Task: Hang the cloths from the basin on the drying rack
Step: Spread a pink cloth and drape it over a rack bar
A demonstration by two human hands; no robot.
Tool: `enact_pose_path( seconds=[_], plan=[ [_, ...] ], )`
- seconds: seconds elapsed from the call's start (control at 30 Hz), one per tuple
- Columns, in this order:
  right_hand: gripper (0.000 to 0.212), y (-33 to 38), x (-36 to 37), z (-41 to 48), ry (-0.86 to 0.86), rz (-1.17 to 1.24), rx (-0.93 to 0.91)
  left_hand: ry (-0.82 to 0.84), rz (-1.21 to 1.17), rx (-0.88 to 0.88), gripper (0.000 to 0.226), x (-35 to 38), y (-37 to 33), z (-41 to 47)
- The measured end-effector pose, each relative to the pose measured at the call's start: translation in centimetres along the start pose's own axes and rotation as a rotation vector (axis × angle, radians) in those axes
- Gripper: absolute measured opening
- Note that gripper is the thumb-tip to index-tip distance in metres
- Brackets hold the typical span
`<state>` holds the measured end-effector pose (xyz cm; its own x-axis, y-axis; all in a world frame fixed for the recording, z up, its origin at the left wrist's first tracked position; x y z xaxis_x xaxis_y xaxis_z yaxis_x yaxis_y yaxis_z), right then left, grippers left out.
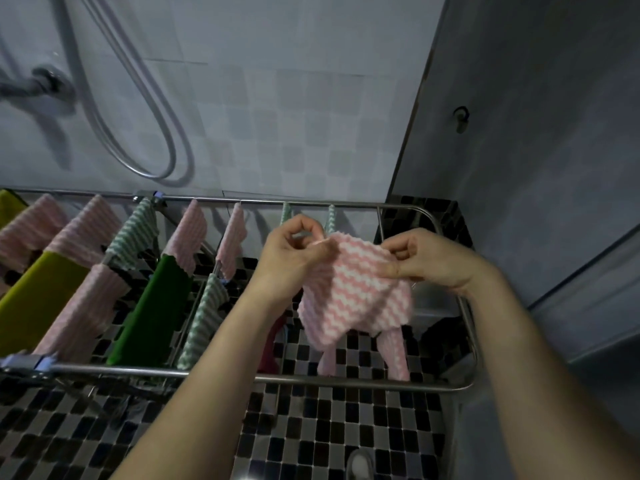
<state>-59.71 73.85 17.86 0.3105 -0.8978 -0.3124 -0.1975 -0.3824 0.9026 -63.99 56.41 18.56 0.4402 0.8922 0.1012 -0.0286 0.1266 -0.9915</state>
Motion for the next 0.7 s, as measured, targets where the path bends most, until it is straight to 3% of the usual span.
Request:
enact_pose_path(
  seconds=[0.07,0.37,0.57,0.7],
  plan=[
    [0.011,-0.4,-2.3,0.1,-0.073,-0.027,0.002,-0.049,0.045,0.013,0.033,-0.2,0.2,1.2],
    [0.015,-4.4,-12.5,2.7,-0.424,0.183,0.006,-0.191,0.279,-0.063,0.022,1.9,3.4,8.3],
    [0.025,-3.7,-18.6,5.2,-0.648,0.104,-0.156,-0.334,0.318,-0.039,0.022,3.4,4.5,14.8],
    [0.027,-2.4,-21.0,5.3,-0.810,0.085,-0.278,-0.395,0.295,0.080,0.021,4.0,3.2,17.4]
  ],
)
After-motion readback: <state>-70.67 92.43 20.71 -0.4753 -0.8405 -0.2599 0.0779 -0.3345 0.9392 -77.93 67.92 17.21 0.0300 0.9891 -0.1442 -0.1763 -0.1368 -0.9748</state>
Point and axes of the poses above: each hand's wrist, its own z-axis towards the middle knuckle, its own x-axis out of the palm, y = z × x, the point moved 8 cm from there along z, towards the middle knuckle, and after that the axes turned 2 degrees about y, right-handed, at the moved point
